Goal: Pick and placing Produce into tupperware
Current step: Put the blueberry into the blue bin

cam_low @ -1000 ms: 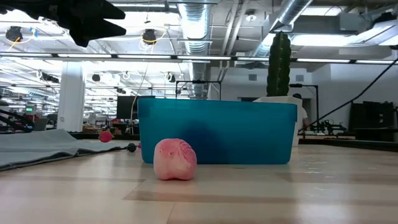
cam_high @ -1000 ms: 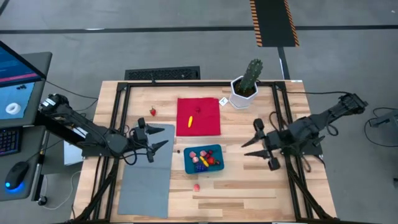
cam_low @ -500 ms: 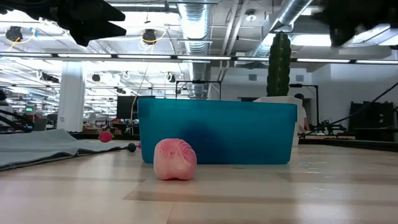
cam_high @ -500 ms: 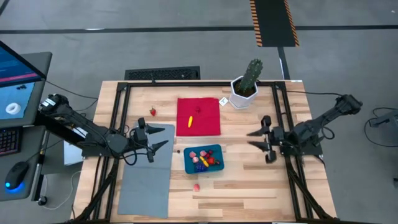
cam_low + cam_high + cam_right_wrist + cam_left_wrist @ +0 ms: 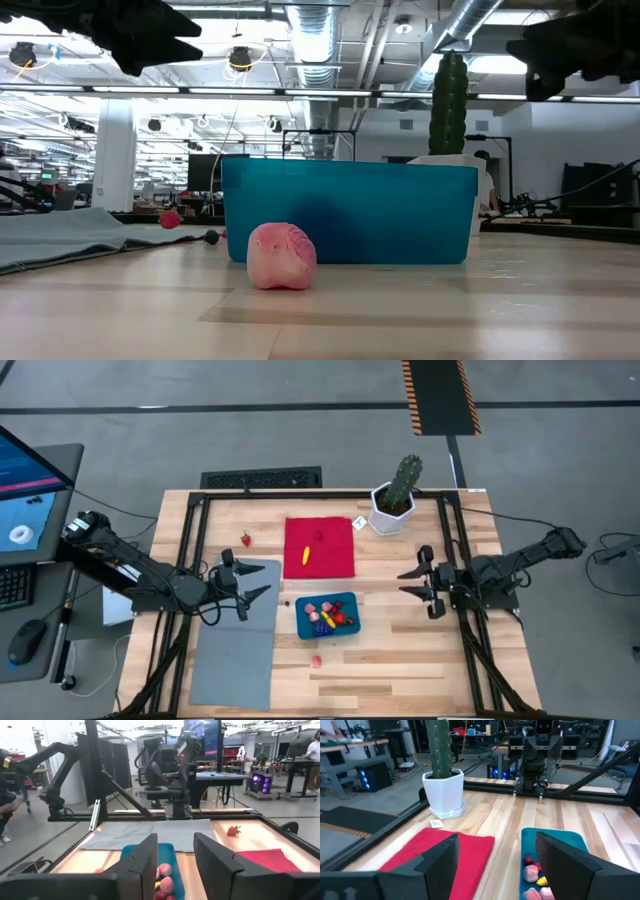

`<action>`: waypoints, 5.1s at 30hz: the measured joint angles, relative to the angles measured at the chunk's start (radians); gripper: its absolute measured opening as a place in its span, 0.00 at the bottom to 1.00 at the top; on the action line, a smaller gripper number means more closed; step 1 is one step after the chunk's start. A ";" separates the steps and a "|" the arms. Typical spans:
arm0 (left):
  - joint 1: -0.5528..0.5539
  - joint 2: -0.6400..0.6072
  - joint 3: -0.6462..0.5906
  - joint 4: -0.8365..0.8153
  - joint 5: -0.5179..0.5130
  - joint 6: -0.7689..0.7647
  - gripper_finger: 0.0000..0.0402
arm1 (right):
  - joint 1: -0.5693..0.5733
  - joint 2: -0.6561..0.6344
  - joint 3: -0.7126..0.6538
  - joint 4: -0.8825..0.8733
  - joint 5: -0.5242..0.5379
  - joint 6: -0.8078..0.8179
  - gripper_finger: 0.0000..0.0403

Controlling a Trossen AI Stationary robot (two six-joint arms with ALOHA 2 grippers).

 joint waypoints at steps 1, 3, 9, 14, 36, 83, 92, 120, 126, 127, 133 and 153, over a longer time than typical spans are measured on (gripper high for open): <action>0.000 0.005 0.000 -0.011 0.003 -0.023 0.63 | -0.029 0.001 0.000 -0.001 -0.035 0.006 0.37; 0.001 0.020 0.000 -0.038 0.000 -0.062 0.63 | -0.095 0.009 0.000 -0.005 -0.106 0.015 0.37; 0.035 0.057 0.000 -0.076 0.023 -0.084 0.63 | -0.318 0.035 0.000 -0.011 -0.365 0.055 0.35; 0.107 0.058 0.000 -0.175 0.101 -0.191 0.63 | -0.461 0.081 0.000 -0.028 -0.557 0.123 0.34; 0.209 0.147 0.002 -0.340 0.398 -0.550 0.63 | -0.630 0.214 0.001 0.033 -0.582 0.105 0.34; 0.333 0.703 0.247 -0.343 0.634 -0.363 0.63 | -0.628 0.542 0.002 0.300 -0.752 0.116 0.35; 0.333 0.707 0.247 -0.334 0.625 -0.357 0.63 | -0.628 0.542 0.002 0.300 -0.753 0.115 0.36; 0.331 0.720 0.259 -0.326 0.645 -0.305 0.14 | -0.628 0.542 0.002 0.299 -0.753 0.116 0.35; 0.314 0.717 0.305 -0.367 0.686 -0.274 0.11 | -0.628 0.542 0.002 0.298 -0.753 0.123 0.36; 0.312 0.716 0.313 -0.398 0.680 -0.274 0.11 | -0.628 0.542 0.002 0.296 -0.753 0.127 0.36; 0.298 0.699 0.348 -0.563 0.562 -0.279 0.11 | -0.627 0.542 0.001 0.291 -0.753 0.133 0.36; 0.222 0.036 0.211 -0.423 0.428 -0.125 0.11 | -0.614 0.541 0.001 0.281 -0.754 0.136 0.35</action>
